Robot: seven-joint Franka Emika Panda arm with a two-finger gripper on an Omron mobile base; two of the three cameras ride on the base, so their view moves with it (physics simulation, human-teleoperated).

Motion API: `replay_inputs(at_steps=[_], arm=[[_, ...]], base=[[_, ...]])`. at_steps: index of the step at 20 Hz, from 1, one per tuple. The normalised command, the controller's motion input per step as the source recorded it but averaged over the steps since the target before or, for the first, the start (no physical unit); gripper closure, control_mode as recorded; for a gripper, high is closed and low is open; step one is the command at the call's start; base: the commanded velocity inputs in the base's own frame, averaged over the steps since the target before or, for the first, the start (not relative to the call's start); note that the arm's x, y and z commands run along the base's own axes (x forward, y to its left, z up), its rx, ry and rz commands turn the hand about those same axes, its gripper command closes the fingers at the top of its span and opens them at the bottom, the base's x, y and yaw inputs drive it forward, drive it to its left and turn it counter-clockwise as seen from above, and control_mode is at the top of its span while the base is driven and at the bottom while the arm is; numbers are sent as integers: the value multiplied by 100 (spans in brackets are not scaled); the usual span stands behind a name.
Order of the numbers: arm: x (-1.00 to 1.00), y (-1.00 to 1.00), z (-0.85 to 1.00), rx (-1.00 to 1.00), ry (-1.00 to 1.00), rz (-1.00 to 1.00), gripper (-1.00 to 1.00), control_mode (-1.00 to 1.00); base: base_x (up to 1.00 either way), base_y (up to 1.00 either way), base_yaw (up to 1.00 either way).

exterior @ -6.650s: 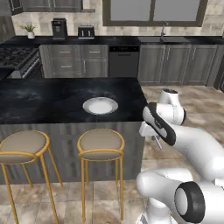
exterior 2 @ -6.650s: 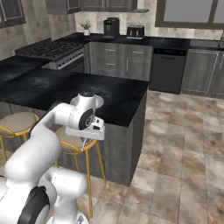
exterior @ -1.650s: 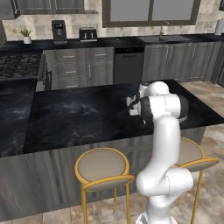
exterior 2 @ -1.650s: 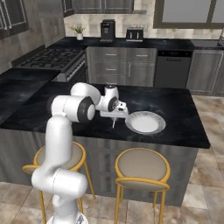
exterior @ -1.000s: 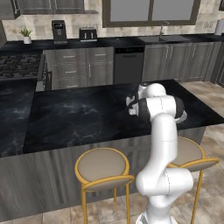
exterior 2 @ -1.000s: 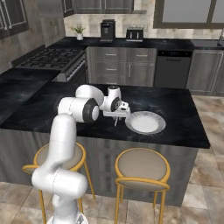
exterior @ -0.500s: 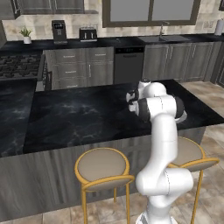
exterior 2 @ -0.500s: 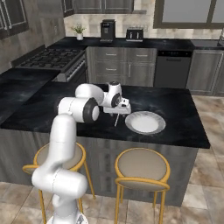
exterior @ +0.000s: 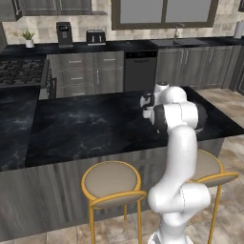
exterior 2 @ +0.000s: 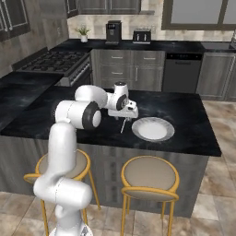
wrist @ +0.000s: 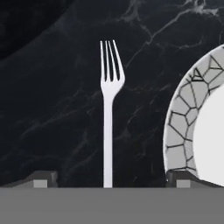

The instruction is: Take the fork and place it on the left side of the plate. Then take the spoon and place it on the right side of the plate. Make sure they're directly next to the plate.

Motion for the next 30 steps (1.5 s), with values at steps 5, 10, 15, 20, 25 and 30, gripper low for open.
replay_inputs(at_steps=[5,10,15,20,25,30], arm=[[-97,0,11,0,-11,-3,-100,-100],[-89,0,14,0,-12,-2,-100,-100],[-56,11,29,0,-5,0,-100,-100],[-58,7,42,0,-1,0,-100,-100],[-53,12,28,0,0,0,-100,-100],[-52,14,33,0,0,0,-100,-100]], base=[[0,0,0],[0,0,0],[0,0,0],[0,0,0],[0,0,0],[0,0,0]])
